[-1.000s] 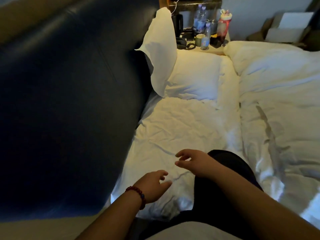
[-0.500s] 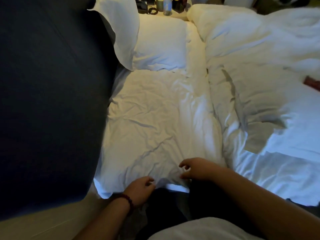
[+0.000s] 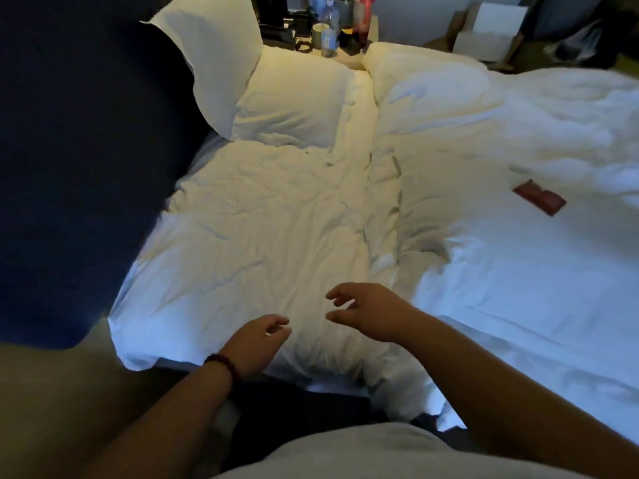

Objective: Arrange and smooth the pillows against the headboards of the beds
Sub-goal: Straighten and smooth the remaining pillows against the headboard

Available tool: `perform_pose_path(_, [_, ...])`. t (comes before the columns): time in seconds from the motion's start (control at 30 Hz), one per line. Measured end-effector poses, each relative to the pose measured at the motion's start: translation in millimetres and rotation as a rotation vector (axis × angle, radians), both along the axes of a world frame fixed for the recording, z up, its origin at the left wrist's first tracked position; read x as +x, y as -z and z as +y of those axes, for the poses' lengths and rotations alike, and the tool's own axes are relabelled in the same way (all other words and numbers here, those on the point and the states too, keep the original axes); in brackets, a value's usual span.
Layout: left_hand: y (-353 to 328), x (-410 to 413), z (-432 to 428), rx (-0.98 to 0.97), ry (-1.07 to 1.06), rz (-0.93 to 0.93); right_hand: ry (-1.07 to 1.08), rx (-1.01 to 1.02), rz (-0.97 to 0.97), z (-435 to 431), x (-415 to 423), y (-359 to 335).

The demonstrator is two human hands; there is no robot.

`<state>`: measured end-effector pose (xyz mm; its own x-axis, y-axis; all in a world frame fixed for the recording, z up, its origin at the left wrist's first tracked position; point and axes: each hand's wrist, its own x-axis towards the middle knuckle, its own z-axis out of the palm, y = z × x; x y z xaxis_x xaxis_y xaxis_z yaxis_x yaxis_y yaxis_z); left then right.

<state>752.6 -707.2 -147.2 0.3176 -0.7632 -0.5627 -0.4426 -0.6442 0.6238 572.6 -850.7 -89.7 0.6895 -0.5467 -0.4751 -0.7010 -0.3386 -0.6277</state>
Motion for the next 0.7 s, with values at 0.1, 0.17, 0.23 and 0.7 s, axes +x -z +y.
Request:
perform_pose_path(0.1, [-8.0, -70.8, -9.3, -0.008, -0.033, 0.042, 0.032, 0.009, -0.063, -17.1, -52.6, -9.3])
perform_pose_path(0.17, [-14.9, -107.2, -16.9, -0.029, -0.037, 0.061, 0.085, 0.020, -0.119, -26.1, -79.7, -15.2])
perform_pose_path(0.23, [-25.3, -130.5, -23.6, -0.069, -0.040, 0.064, 0.123, 0.008, -0.177, -33.3, -100.2, -21.0])
perform_pose_path(0.7, [-51.9, -203.1, -70.6, -0.201, -0.050, 0.174, 0.368, -0.097, -0.378, -65.7, -199.7, -38.1])
